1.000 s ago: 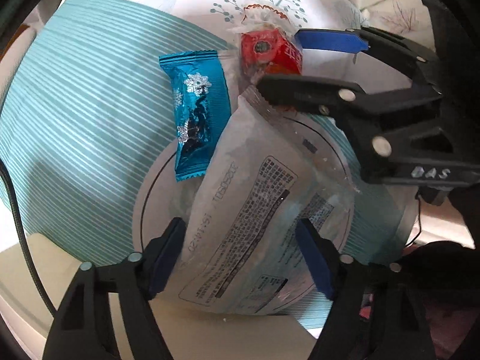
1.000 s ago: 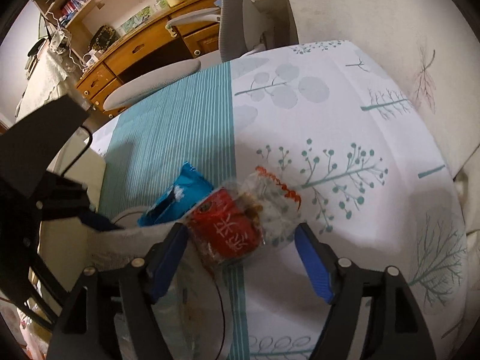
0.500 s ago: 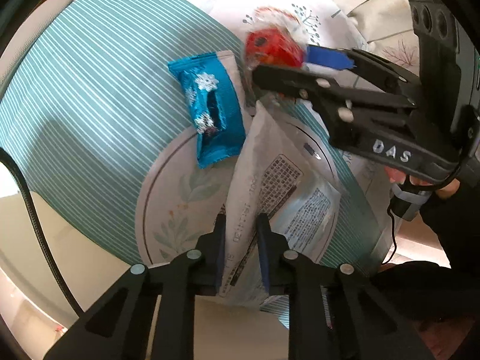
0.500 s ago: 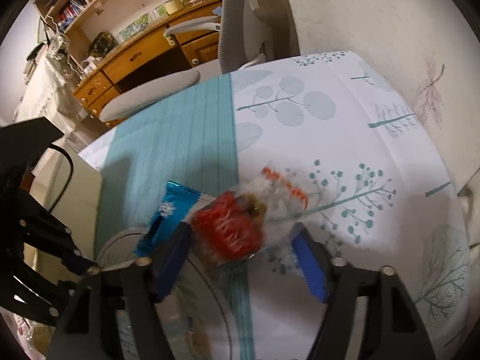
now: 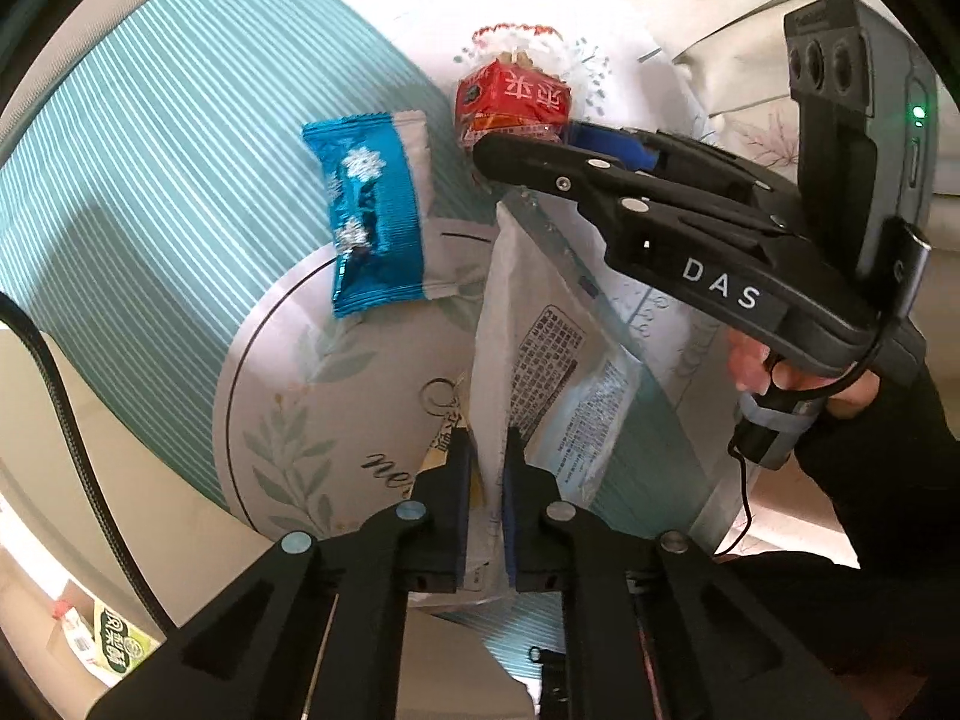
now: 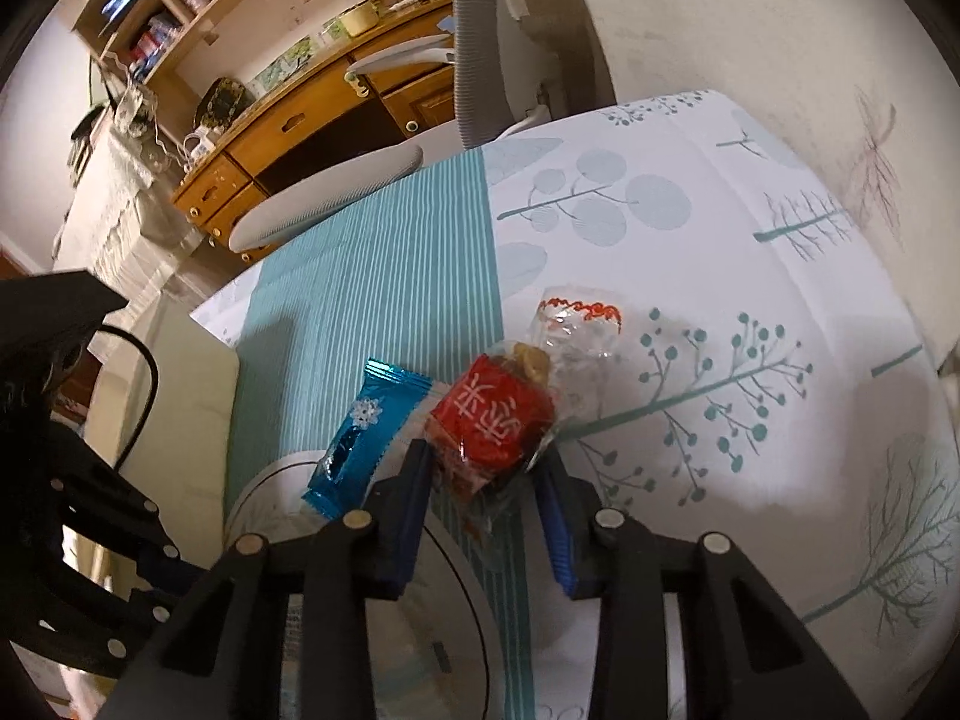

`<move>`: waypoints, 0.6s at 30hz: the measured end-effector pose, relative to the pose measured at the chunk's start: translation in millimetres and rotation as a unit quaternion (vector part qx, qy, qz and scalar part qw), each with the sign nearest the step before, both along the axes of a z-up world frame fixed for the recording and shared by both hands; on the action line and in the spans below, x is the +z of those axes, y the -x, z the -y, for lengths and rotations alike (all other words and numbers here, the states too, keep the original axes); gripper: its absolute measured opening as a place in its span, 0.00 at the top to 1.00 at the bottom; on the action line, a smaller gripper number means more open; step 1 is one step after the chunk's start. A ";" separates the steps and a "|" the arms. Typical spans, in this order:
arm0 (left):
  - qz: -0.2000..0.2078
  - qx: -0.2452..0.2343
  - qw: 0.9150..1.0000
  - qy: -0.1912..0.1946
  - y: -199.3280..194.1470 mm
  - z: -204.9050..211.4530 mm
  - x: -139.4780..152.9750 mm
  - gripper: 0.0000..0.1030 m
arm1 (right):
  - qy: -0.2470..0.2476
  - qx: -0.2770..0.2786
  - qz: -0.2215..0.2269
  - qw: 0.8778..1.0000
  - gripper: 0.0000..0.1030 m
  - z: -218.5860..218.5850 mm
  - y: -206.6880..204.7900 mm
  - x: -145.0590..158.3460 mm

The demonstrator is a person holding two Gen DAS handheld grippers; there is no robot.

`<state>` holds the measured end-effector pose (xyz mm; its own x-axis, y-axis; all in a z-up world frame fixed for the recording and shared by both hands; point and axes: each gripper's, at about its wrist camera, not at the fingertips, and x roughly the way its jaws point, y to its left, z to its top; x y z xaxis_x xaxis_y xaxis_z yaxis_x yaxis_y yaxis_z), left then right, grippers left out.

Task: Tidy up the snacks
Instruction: 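Carry the white pack and red wrapper into the white tray and open both tools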

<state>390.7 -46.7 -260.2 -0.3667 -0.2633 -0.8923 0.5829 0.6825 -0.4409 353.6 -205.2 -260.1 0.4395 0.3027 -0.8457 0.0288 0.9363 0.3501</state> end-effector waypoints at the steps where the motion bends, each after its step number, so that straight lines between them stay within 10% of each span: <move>1: 0.003 0.002 1.000 0.002 -0.3 -0.4 3.0 0.94 | -0.003 -0.002 0.002 1.000 0.67 2.1 2.2 1.7; 18: 0.066 0.076 0.993 0.060 11.3 -35.5 107.7 0.95 | -0.056 -0.020 0.040 0.997 0.67 22.8 44.3 65.0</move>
<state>379.4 -11.1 -152.5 -0.1957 -0.4137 -0.8892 0.5358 0.7143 -0.4502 309.2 -228.0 -195.1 0.5174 0.3738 -0.7698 0.0334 0.8900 0.4547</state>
